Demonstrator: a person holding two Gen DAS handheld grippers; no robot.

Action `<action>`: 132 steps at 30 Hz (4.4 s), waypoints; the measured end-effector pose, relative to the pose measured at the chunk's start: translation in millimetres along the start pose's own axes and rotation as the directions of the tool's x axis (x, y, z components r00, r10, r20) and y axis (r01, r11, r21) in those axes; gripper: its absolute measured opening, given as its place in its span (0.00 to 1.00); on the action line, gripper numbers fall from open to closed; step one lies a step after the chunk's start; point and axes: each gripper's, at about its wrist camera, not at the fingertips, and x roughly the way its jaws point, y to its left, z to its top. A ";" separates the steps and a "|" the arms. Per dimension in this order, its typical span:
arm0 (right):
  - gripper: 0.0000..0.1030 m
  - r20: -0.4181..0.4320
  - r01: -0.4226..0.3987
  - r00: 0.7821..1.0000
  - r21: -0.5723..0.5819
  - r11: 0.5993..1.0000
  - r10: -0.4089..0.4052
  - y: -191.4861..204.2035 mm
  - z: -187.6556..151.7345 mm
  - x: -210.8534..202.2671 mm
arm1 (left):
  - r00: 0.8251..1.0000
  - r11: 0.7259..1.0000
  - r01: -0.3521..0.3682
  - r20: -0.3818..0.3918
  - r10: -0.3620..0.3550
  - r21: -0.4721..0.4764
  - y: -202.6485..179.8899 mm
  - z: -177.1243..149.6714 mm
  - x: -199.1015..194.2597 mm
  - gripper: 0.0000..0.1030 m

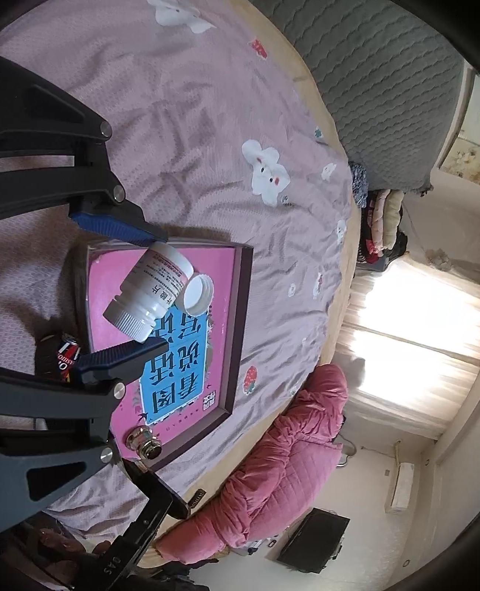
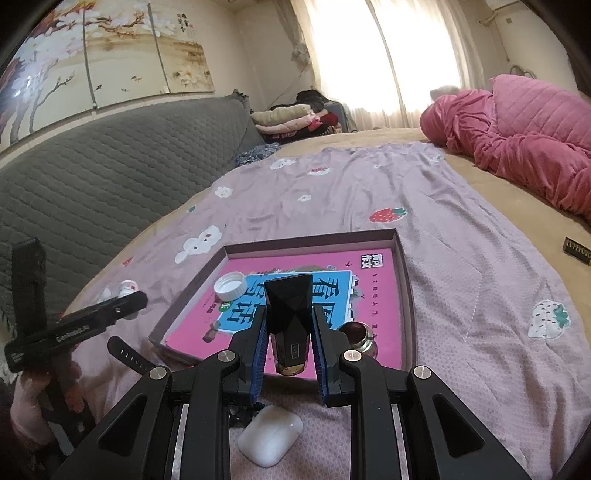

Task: Organize rigid objects
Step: 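Carry the pill bottle and black-gold tube toward the box with both tools, then lower the pill bottle with the left tool while the right tool lowers the tube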

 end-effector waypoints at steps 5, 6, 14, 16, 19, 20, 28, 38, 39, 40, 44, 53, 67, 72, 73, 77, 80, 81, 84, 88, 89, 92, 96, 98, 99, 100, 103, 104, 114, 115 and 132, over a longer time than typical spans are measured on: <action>0.22 -0.012 -0.001 1.000 -0.001 1.000 0.001 -0.1 0.0 5.5 | 0.999 1.000 0.020 -0.029 -0.019 0.018 -3.9 1.3 14.7 0.49; 0.22 -0.016 0.000 1.000 -0.003 1.000 0.000 -0.1 0.0 7.2 | 0.999 0.999 0.025 -0.038 -0.024 0.022 -4.5 1.5 18.8 0.49; 0.22 -0.037 0.004 0.999 0.002 1.000 -0.004 -2.4 -1.6 15.8 | 0.996 0.999 0.028 -0.086 -0.026 0.025 -6.5 2.1 42.2 0.49; 0.22 -0.039 0.004 0.999 0.003 1.000 -0.004 -2.7 -1.9 17.1 | 0.995 0.999 0.031 -0.095 -0.029 0.021 -5.6 1.1 45.9 0.49; 0.22 -0.045 0.002 0.999 0.006 1.000 -0.001 -3.2 -2.2 18.7 | 0.992 0.999 0.039 -0.117 -0.036 0.024 -6.5 -1.1 50.8 0.49; 0.22 -0.046 0.000 0.999 0.007 1.000 0.000 -3.7 -2.3 19.2 | 0.991 0.999 0.045 -0.125 -0.041 0.025 -7.4 -2.4 52.4 0.49; 0.22 -0.062 -0.007 0.998 0.011 1.000 0.007 -5.0 -2.3 26.0 | 0.985 0.995 0.060 -0.165 -0.047 0.075 -19.7 -9.9 59.7 0.49; 0.22 -0.094 -0.012 0.995 0.007 1.000 0.013 -4.5 -3.7 36.6 | 0.977 0.997 0.066 -0.209 -0.054 0.049 -17.1 -14.4 68.7 0.49; 0.22 -0.102 -0.013 0.995 0.004 1.000 0.014 -4.5 -4.1 38.4 | 0.976 0.997 0.065 -0.210 -0.054 0.049 -17.4 -14.5 69.4 0.49; 0.22 -0.109 -0.014 0.994 0.003 1.000 0.014 -3.6 -4.4 40.2 | 0.976 0.997 0.065 -0.211 -0.053 0.050 -17.5 -14.7 69.9 0.49; 0.22 -0.130 -0.018 0.991 -0.003 1.000 0.017 -1.0 -7.0 46.1 | 0.974 0.997 0.067 -0.222 -0.055 0.046 -17.8 -15.8 72.2 0.49; 0.22 -0.149 -0.017 0.989 -0.022 1.000 0.014 3.6 -7.5 59.3 | 0.973 0.997 0.063 -0.223 -0.052 0.042 -17.4 -15.5 73.6 0.49; 0.23 -0.219 -0.006 0.976 -0.082 0.997 -0.012 11.8 -13.6 100.6 | 0.974 0.997 0.062 -0.223 -0.049 0.050 -18.9 -14.9 76.7 0.49; 0.23 -0.240 0.005 0.970 -0.092 0.996 -0.027 11.3 -14.5 106.8 | 0.973 0.996 0.070 -0.225 -0.056 0.054 -20.2 -14.3 79.3 0.49; 0.23 -0.243 0.011 0.970 -0.097 0.995 -0.034 11.1 -14.7 108.0 | 0.972 0.996 0.070 -0.226 -0.056 0.057 -20.6 -14.4 79.9 0.49; 0.23 -0.253 0.018 0.967 -0.087 0.996 -0.040 9.6 -16.0 110.5 | 0.972 0.994 0.067 -0.229 -0.046 0.081 -24.5 -15.0 82.7 0.49; 0.23 -0.256 0.025 0.966 -0.086 0.996 -0.046 8.8 -16.5 111.1 | 0.972 0.993 0.054 -0.233 -0.028 0.107 -28.2 -16.1 84.9 0.49; 0.23 -0.256 0.027 0.966 -0.084 0.996 -0.048 8.5 -16.5 110.8 | 0.972 0.992 0.047 -0.234 -0.018 0.118 -29.4 -16.7 85.8 0.49; 0.23 -0.252 0.037 0.966 -0.082 0.996 -0.056 6.9 -16.6 109.5 | 0.971 0.990 0.035 -0.237 -0.001 0.138 -31.4 -17.5 87.2 0.49; 0.23 -0.248 0.043 0.967 -0.064 0.997 -0.057 2.4 -15.9 106.0 | 0.970 0.987 0.009 -0.240 0.030 0.158 -32.5 -18.0 88.9 0.49; 0.23 -0.247 0.043 0.967 -0.061 0.997 -0.057 1.5 -15.7 105.3 | 0.970 0.987 0.001 -0.241 0.039 0.162 -31.4 -17.9 89.3 0.49; 0.23 -0.239 0.043 0.969 -0.052 0.998 -0.054 -0.4 -15.2 102.4 | 0.969 0.986 -0.008 -0.243 0.048 0.164 -29.9 -17.9 89.4 0.49; 0.23 -0.232 0.036 0.972 -0.044 0.998 -0.046 -0.3 -14.0 99.7 | 0.968 0.986 -0.013 -0.247 0.054 0.165 -29.5 -18.2 89.7 0.50; 0.23 -0.230 0.030 0.972 -0.044 0.999 -0.039 0.4 -13.4 99.2 | 0.967 0.986 -0.017 -0.248 0.058 0.165 -29.0 -17.9 89.5 0.50; 0.23 -0.229 0.029 0.973 -0.043 0.999 -0.038 0.6 -13.3 98.8 | 0.967 0.986 -0.019 -0.248 0.060 0.165 -29.0 -17.7 89.4 0.50; 0.23 -0.226 0.025 0.973 -0.042 0.999 -0.034 0.6 -13.2 98.0 | 0.966 0.985 -0.027 -0.247 0.069 0.169 -28.9 -17.7 89.3 0.50; 0.24 -0.225 0.019 0.974 -0.040 0.999 -0.028 1.1 -12.9 97.4 | 0.965 0.984 -0.036 -0.250 0.080 0.174 -28.6 -18.3 89.2 0.50; 0.24 -0.224 0.018 0.974 -0.038 0.999 -0.026 1.2 -13.0 97.1 | 0.965 0.984 -0.038 -0.251 0.082 0.174 -28.6 -18.4 89.1 0.50; 0.25 -0.215 -0.008 0.977 -0.001 1.000 0.008 -0.8 -10.9 92.2 | 0.965 0.986 -0.037 -0.249 0.077 0.162 -27.8 -18.5 87.6 0.50; 0.25 -0.215 -0.008 0.977 0.000 1.000 0.007 -0.9 -11.0 91.9 | 0.965 0.986 -0.038 -0.249 0.079 0.163 -27.9 -18.6 87.8 0.50; 0.32 -0.180 0.002 0.984 0.039 0.999 0.005 -10.4 -8.7 80.3 | 0.968 0.989 -0.021 -0.245 0.058 0.150 -27.1 -16.7 87.0 0.50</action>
